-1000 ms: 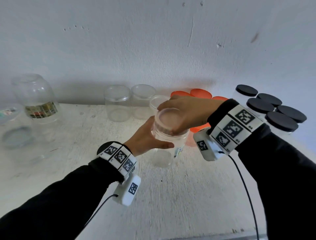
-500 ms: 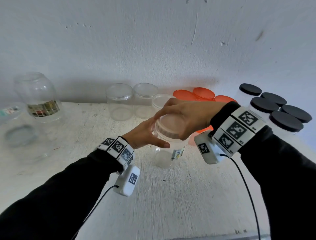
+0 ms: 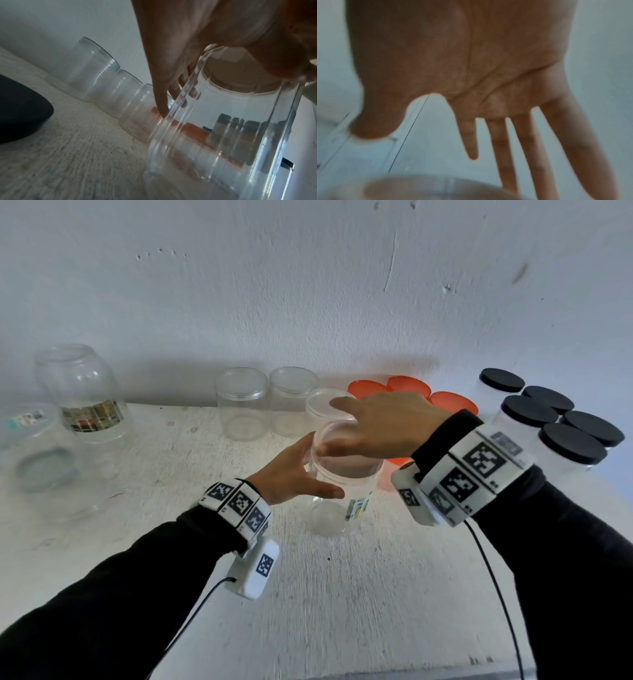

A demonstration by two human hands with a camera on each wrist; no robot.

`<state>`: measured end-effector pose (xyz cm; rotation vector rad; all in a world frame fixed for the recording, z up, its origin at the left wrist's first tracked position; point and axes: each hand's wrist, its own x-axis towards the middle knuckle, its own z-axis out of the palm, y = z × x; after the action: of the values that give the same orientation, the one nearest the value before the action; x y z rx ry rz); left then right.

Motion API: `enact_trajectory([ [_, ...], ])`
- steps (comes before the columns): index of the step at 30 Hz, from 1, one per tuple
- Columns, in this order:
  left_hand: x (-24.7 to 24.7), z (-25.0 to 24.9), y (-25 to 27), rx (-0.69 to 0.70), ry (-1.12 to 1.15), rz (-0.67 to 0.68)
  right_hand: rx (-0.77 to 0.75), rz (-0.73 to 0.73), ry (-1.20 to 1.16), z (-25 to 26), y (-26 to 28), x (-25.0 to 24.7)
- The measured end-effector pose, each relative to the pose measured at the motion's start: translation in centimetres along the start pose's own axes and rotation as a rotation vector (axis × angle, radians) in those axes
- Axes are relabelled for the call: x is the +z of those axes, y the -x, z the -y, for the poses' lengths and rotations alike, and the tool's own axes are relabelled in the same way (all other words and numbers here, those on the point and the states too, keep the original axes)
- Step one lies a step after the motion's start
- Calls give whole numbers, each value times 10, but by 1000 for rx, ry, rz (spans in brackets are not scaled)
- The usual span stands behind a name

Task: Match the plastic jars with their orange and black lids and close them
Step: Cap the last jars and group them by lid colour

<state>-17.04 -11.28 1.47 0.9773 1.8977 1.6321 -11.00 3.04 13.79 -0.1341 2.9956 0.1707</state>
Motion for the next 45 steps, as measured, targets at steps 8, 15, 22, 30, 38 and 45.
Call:
enact_trajectory([
  [8,3,-1,0,5,-44,-30,-149,57,-116,0,0,3],
  [15,4,-3,0,12,-35,-23,-174,-42,-32,-4,0,8],
  [22,5,-2,2,33,-139,-87,-154,-139,-107,-2,0,13],
  [30,7,0,5,23,-198,-144,-123,-141,-104,3,2,15],
  [38,-10,-10,32,12,-181,-204,-135,-211,-131,16,-1,9],
  [45,-85,-29,92,128,-497,-652,-212,-364,-373,39,-35,-8],
])
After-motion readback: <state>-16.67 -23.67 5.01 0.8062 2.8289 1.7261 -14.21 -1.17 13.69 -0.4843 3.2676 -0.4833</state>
